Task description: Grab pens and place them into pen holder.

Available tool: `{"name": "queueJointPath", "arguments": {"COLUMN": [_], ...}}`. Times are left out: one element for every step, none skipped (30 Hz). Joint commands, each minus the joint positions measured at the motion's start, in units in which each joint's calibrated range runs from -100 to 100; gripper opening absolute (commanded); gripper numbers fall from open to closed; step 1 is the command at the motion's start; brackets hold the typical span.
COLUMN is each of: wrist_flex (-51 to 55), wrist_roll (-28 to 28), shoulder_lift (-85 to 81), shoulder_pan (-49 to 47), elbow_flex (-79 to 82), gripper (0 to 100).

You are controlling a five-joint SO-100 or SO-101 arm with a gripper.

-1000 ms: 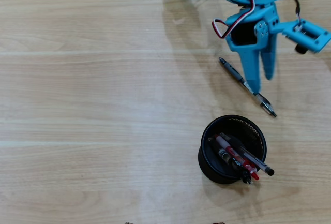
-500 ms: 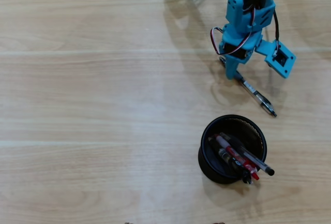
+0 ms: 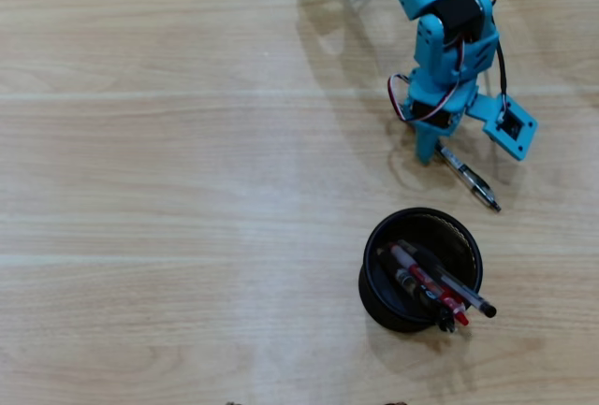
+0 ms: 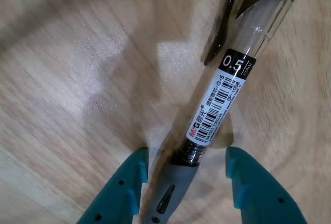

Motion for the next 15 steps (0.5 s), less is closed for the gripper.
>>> {"name": "queueJointPath", "arguments": {"wrist_flex": [-0.69, -0.52, -0.95, -0.60, -0.52, -0.43, -0.43, -0.43, -0.34, -0.34, -0.77, -1.20, -2.84, -6.19, -11.35], "wrist_roll": [-2.90, -3.78, -5.14, -6.24, -7.03, -7.55, -7.86, -7.81, -7.65, -7.65, -7.55, -7.03, -6.14, -5.30, -4.78], "shoulder_lift": [1.02, 1.02, 1.10, 1.10, 1.02, 0.85, 0.34, -0.93, -3.04, -5.74, -8.96, -12.34, -15.72, -18.51, -20.96], "shoulder_pan": [0.08, 0.16, 0.24, 0.24, 0.24, 0.32, 0.32, 0.48, 0.56, 0.56, 0.56, 0.64, 1.04, 2.09, 2.98], "elbow_flex": [-0.10, -0.10, -0.01, -0.01, -0.01, -0.55, -1.10, -2.55, -4.27, -6.08, -7.89, -9.70, -12.14, -14.95, -17.21], "gripper": [12, 6, 0, 2, 2, 1, 1, 2, 2, 2, 2, 2, 2, 2, 2]}}
